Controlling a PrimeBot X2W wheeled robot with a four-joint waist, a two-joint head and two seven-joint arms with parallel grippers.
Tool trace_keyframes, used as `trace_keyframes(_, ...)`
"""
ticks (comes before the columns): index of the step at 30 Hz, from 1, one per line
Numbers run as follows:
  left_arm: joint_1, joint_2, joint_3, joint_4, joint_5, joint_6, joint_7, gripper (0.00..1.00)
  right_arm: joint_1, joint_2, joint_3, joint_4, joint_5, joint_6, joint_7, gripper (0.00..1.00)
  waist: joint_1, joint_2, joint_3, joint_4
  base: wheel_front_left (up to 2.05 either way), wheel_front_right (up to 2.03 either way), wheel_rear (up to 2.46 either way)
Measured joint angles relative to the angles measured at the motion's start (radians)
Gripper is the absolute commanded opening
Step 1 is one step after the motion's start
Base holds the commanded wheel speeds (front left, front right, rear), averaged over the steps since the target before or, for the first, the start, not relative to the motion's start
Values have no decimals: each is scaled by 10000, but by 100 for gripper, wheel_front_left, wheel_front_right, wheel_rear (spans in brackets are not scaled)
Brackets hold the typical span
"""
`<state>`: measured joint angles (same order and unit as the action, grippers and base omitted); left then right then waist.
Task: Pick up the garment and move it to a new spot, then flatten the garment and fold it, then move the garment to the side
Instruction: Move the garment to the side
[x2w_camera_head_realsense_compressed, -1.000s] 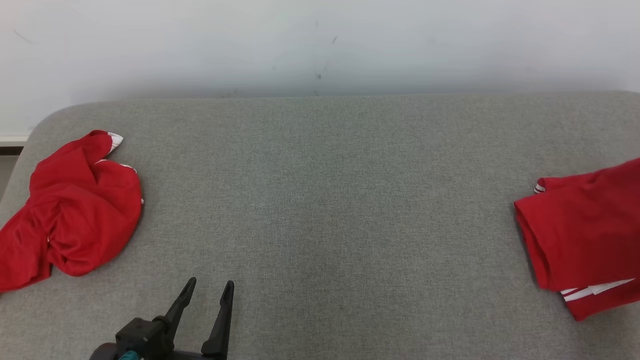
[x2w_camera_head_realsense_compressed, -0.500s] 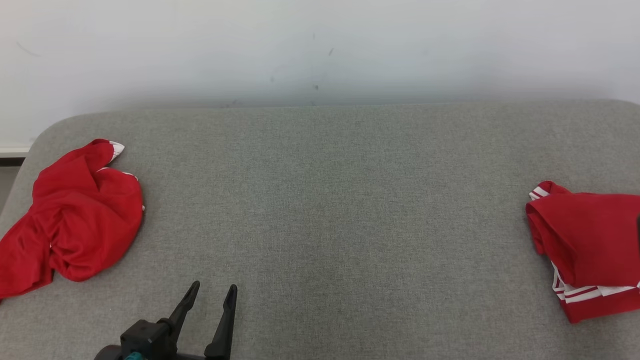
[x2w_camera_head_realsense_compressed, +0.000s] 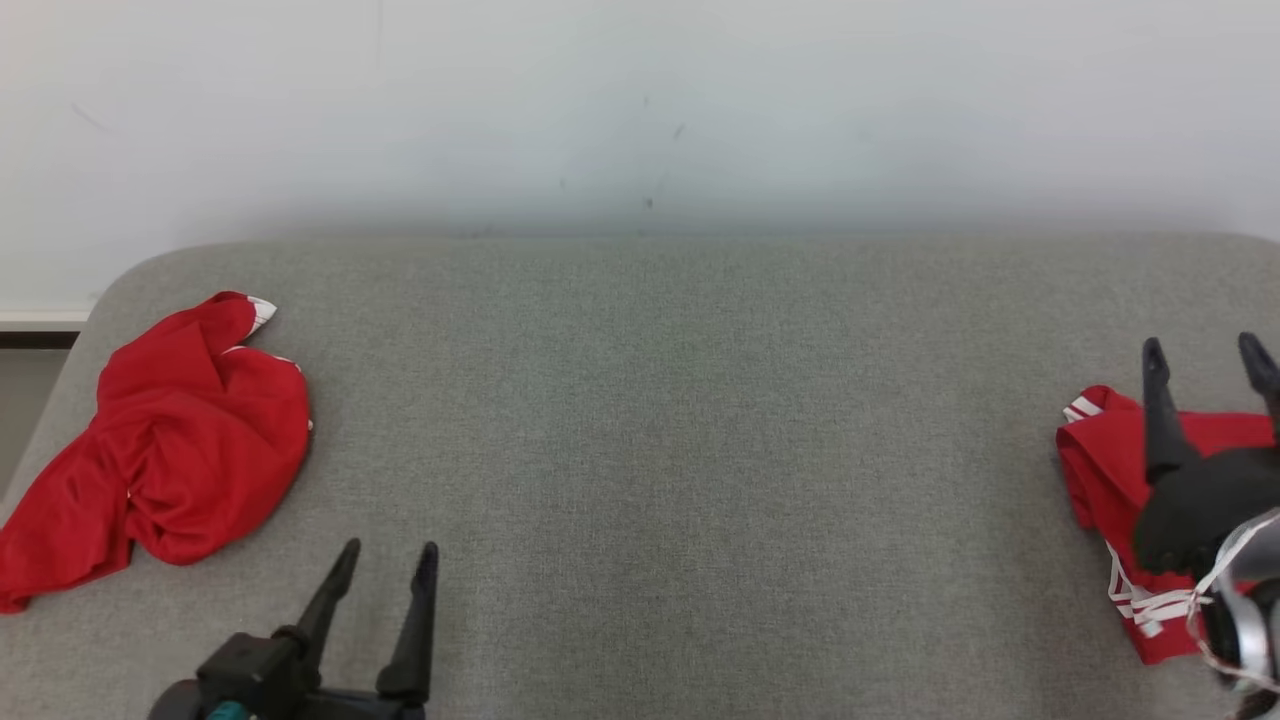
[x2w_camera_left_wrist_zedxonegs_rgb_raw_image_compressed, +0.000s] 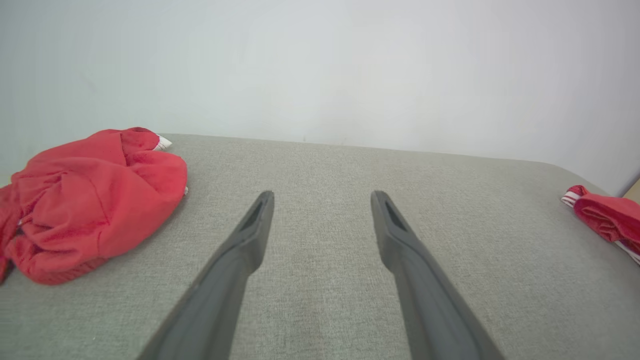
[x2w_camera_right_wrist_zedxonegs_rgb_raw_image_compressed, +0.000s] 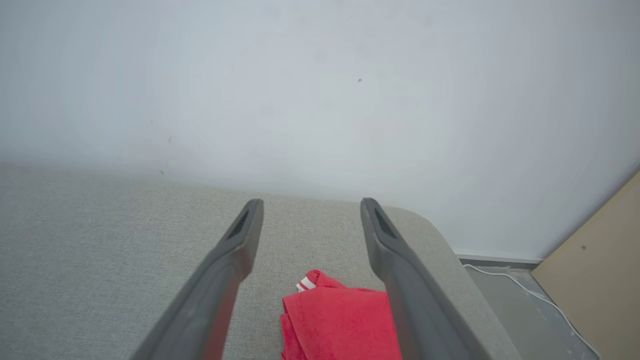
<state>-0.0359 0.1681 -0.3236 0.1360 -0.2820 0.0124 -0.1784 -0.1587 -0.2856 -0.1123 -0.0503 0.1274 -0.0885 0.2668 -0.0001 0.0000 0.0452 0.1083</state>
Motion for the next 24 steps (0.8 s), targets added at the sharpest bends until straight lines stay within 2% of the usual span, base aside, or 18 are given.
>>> trace_keyframes(6, -76, 190, 314, -173, -4, 86, -188, 100, 733, 1310, -33, -316, 1087, -33, -1323, 100, 0, 0, -290, -8, 0, 0, 0)
trace_keyframes(9, -74, 201, 405, -224, -17, 142, -261, 100, 1098, 1659, 100, -391, 1544, 180, -1829, 100, 0, 0, -442, -40, 0, 0, 0)
trace_keyframes(11, -66, 219, 445, -242, -17, 142, -263, 100, 1199, 1732, 194, -408, 1626, 293, -1948, 100, 0, 0, -485, -58, 0, 0, 0)
trace_keyframes(15, 119, 290, 543, -284, -75, 198, -301, 100, 1379, 1868, 596, -163, 1791, 777, -2477, 100, 0, 0, -584, -227, 0, 0, 0)
trace_keyframes(20, 151, 414, 683, -282, -94, 236, -301, 100, 1626, 1837, 930, 211, 1772, 1080, -2685, 100, 0, 0, -608, -408, 0, 0, 0)
trace_keyframes(24, 439, 506, 859, -293, -117, 318, -305, 100, 1720, 1852, 1012, 387, 1772, 1164, -2901, 100, 0, 0, -593, -560, 0, 0, 0)
